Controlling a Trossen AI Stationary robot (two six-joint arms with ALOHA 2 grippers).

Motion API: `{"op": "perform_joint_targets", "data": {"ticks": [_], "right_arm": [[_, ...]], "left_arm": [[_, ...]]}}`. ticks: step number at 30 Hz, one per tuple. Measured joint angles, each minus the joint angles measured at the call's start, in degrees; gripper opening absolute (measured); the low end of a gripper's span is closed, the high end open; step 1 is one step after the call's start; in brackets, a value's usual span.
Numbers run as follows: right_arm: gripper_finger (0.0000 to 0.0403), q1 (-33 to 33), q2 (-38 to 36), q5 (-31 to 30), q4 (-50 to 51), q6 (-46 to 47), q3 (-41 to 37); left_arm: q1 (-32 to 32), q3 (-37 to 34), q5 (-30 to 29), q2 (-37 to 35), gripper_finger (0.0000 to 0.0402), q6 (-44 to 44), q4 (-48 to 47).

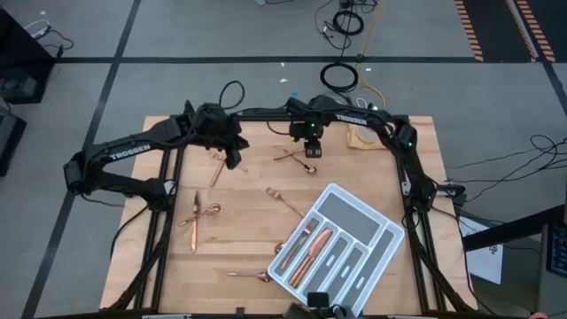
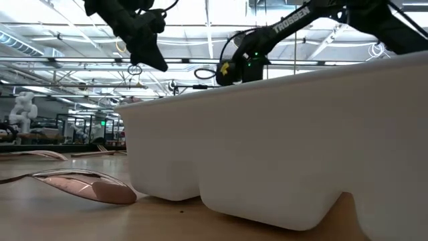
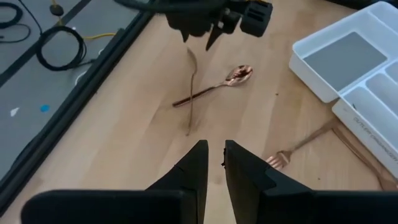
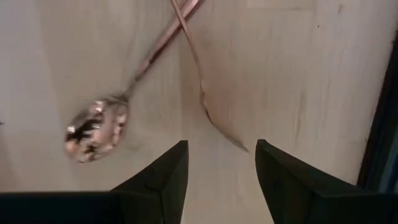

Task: Sort silverware
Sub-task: Put the gold fork into the silverware tray

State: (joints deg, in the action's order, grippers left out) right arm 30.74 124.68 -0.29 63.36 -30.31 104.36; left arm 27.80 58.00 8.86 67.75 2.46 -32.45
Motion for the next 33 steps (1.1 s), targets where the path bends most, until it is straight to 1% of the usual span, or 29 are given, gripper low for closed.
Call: {"op": "perform_joint_targets", "data": {"ticks": [3,11,14,18,22,23,26,27,33], "right_arm": [[0.0174,0.0,1.3,-1.3,-0.1,-2.0,0.3],[0.0173,0.0,2.9,-1.2,-0.4,-4.6,0.3],[0.0165,0.0,3.2,-1.5,-1.1,-6.2,0.3],[0.0131,0.0,5.6,-1.5,0.4,-8.2,0.3],[0.0092,-0.7,5.7,-6.3,-1.4,-10.8,0.3],[0.0077,-0.8,5.6,-7.6,-1.2,-11.0,0.4],[0.0018,-0.9,5.6,-8.8,-0.2,-11.6,0.3],[0.0010,-0.9,5.6,-8.9,-0.2,-11.5,0.3],[0.0001,-0.8,4.5,-11.5,-0.2,-10.4,1.4]], "left_arm": [[0.6,0.0,-0.1,0.0,0.0059,0.6,0.0],[1.5,0.0,-0.1,0.0,0.0059,1.3,0.0],[1.5,0.0,-0.1,0.0,0.0059,1.4,0.0],[1.5,0.0,-0.1,0.1,0.0059,1.4,-0.2],[1.5,0.0,-0.1,0.2,0.0059,1.7,0.0],[1.5,0.0,-0.1,0.2,0.0059,2.1,0.0],[1.5,0.0,-0.1,0.2,0.0059,2.4,0.0],[1.5,0.0,-0.1,0.2,0.0059,2.4,0.0],[1.5,0.0,-0.1,0.2,0.0059,2.4,0.0]]}}
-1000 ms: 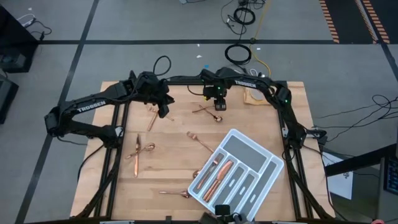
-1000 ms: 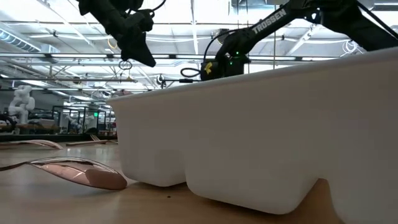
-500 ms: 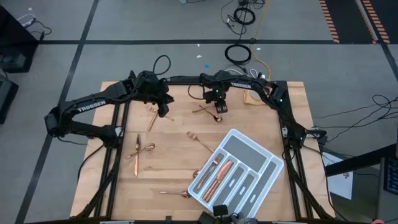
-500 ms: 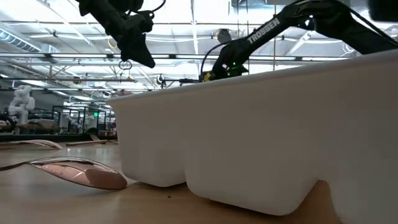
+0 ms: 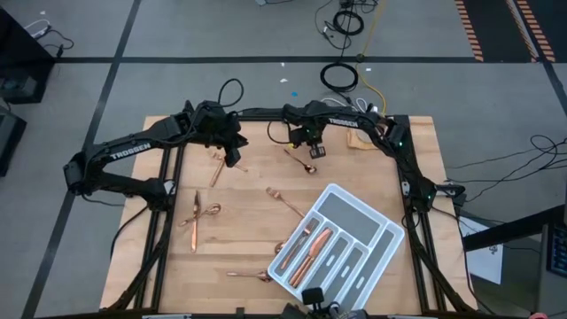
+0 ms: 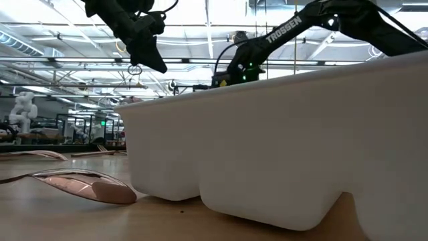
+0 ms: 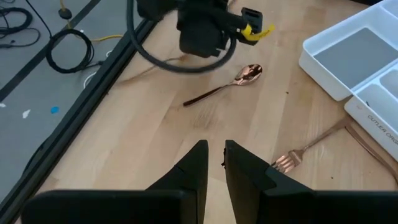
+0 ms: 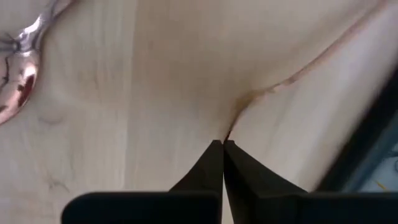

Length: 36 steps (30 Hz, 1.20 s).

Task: Sort silverware
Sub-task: Put the gold fork into the silverware tray

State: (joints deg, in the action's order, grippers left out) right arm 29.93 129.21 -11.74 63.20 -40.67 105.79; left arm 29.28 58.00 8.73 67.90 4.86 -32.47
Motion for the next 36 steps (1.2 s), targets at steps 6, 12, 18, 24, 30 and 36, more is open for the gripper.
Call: {"op": "perform_joint_targets", "data": {"ticks": [6,12,18,24,30,36], "right_arm": [[0.0000,0.0,-1.5,1.1,3.0,2.6,4.9],[0.0006,0.1,-1.8,3.1,4.1,5.0,9.1],[0.0067,5.8,-1.7,18.3,4.0,25.0,8.9],[0.0152,9.8,-1.7,25.3,4.2,47.9,8.8],[0.0201,9.8,-1.7,19.3,5.1,57.9,8.8],[0.0210,10.9,-1.6,18.9,5.4,68.5,8.8]], "left_arm": [[0.0,0.0,0.0,0.0,0.0059,0.0,-0.1],[0.0,0.0,0.0,0.0,0.0059,0.0,-0.5],[0.0,0.0,0.0,0.0,0.0059,-1.4,-1.7],[0.5,0.0,0.6,0.0,0.0059,-2.9,-1.4],[0.4,0.0,0.8,0.0,0.0059,-2.8,-1.4],[0.4,0.0,0.9,0.0,0.0059,-2.8,-0.9]]}}
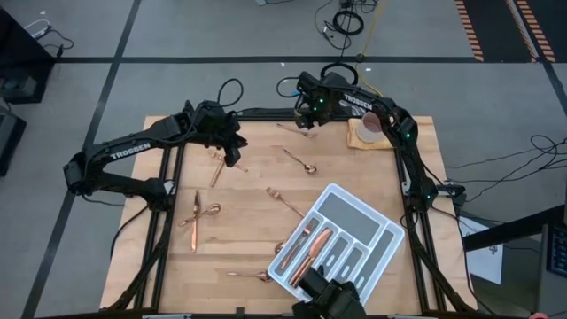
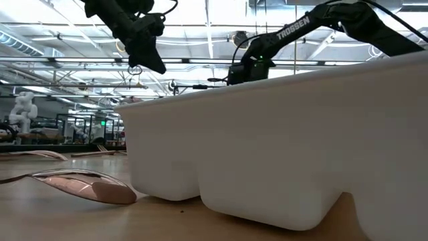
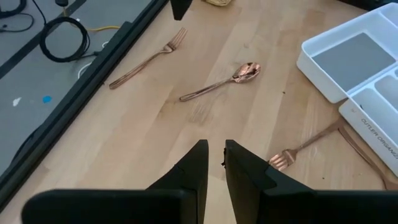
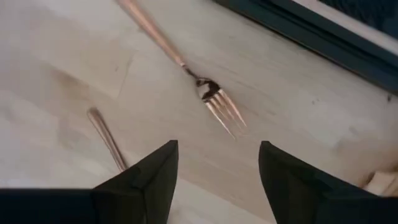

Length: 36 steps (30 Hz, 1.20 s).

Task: Sort silverware
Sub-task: Put the gold fork into the silverware tray

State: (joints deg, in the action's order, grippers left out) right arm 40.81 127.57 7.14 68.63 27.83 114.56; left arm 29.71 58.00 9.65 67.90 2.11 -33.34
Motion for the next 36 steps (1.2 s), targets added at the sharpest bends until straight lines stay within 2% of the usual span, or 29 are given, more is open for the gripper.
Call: {"op": "perform_joint_targets", "data": {"ticks": [3,8,14,17,36], "right_arm": [[0.0210,0.2,0.0,-1.3,0.9,5.0,-0.2],[0.0210,0.1,0.1,0.1,-1.8,11.6,-3.0],[0.0210,-0.1,0.1,1.0,-3.0,14.4,-7.3],[0.0210,-0.1,0.2,3.3,-5.6,15.0,-8.8],[0.0210,-0.1,3.1,5.3,-8.4,20.3,-8.9]], "left_arm": [[0.0,0.0,0.0,0.0,0.0059,0.0,0.0],[0.0,0.0,0.3,0.0,0.0059,-0.1,0.0],[0.0,0.0,0.3,0.0,0.0059,0.3,0.3],[0.0,0.0,0.3,0.0,0.0059,0.4,0.7],[0.2,0.0,0.3,0.0,0.0059,3.2,1.6]]}}
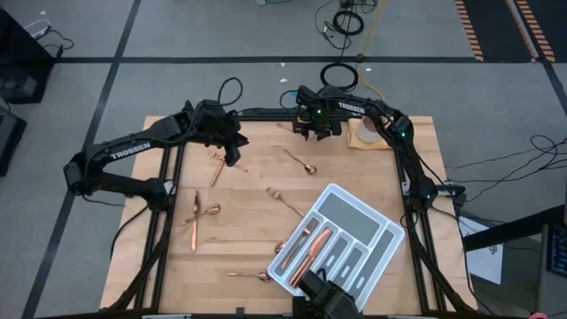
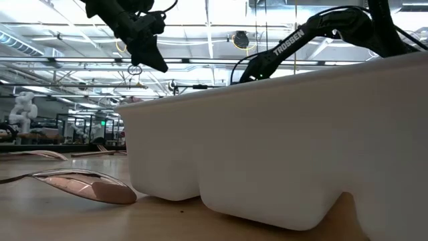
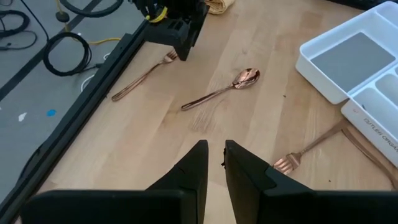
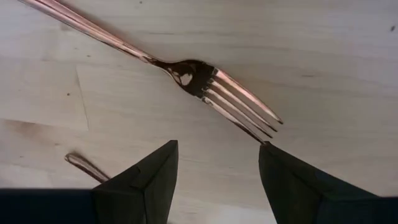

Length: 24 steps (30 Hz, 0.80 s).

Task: Sort silverware
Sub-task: Put the gold fork into the silverware tray

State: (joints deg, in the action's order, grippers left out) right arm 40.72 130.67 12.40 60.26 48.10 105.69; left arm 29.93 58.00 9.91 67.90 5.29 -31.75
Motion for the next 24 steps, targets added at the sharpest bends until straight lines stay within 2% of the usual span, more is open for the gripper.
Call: {"op": "perform_joint_targets", "data": {"ticks": [11,18,24], "right_arm": [[0.0176,1.4,0.1,-0.1,-1.4,0.6,0.0],[0.0182,3.3,0.1,2.7,-1.5,-1.9,0.0],[0.0189,4.1,0.1,2.7,-2.9,-2.2,0.0]], "left_arm": [[0.2,0.0,0.0,0.0,0.0059,1.6,0.0],[0.1,0.0,0.0,0.0,0.0059,2.7,-0.2],[0.1,0.0,0.0,0.0,0.0059,3.0,-0.3]]}}
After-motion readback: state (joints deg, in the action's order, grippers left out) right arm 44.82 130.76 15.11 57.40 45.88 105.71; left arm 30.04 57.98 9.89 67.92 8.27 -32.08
